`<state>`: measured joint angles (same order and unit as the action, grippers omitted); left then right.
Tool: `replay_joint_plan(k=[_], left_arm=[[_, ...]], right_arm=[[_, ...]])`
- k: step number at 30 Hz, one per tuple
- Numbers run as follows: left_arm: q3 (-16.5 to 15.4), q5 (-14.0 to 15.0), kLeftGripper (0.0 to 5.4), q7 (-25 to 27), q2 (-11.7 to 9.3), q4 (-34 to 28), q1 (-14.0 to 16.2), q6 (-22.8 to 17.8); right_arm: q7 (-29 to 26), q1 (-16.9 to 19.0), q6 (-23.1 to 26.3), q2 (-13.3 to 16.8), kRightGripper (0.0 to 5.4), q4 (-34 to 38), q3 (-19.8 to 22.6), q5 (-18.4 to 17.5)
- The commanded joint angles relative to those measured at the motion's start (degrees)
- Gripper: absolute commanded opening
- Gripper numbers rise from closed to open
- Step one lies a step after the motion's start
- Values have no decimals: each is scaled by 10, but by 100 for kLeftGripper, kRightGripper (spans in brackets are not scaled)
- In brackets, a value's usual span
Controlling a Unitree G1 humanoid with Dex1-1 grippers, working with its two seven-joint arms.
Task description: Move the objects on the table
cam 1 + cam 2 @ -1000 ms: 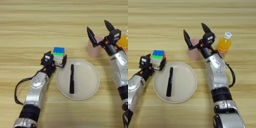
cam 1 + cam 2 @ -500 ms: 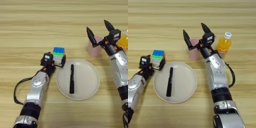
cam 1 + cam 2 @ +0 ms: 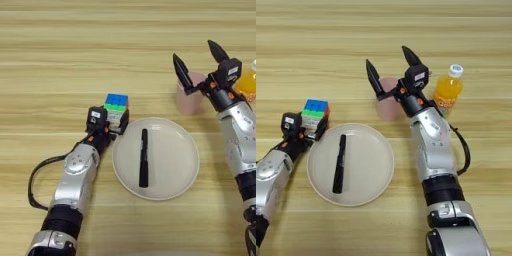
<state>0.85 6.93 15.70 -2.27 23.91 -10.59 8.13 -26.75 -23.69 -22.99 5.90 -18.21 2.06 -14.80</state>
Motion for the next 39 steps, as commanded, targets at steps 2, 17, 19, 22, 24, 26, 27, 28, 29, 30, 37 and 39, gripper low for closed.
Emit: replay_joint_plan(k=[2,17,19,22,24,26,27,28,29,30,37,39], left_arm=[[1,-5,340,0,1,5,-8,-1],[3,-7,327,0,2,1,-6,0],[3,-7,327,1,2,0,-5,0],[3,-6,327,2,0,-7,-2,-1],[1,-5,327,3,-3,-18,2,-3],[0,-4,327,4,-7,-34,7,-7],[0,-3,327,5,-8,-43,11,-9],[0,-3,327,5,-10,-49,13,-11],[0,-3,327,6,-12,-56,16,-13],[0,-3,327,7,-14,-62,18,-15],[-5,-3,327,12,-34,-115,46,-35],[-6,-3,327,12,-41,-125,56,-43]], right_arm=[[-1,4,5,-5,540,2,-1,-1],[-1,4,6,-6,540,-1,-2,-1],[-1,4,6,-7,540,-1,-2,-1],[-1,4,6,-8,540,-2,-2,-1],[-1,3,6,-8,540,-2,-2,0],[-1,3,6,-9,540,-3,-2,-1],[-1,3,6,-9,540,-3,-2,-1],[-1,2,5,-10,540,-5,-3,0],[-1,1,5,-11,540,-6,-3,0],[-1,0,4,-12,540,-8,-3,0],[-1,-3,2,-17,540,-16,-4,3],[-1,-4,1,-18,540,-16,-4,2]])
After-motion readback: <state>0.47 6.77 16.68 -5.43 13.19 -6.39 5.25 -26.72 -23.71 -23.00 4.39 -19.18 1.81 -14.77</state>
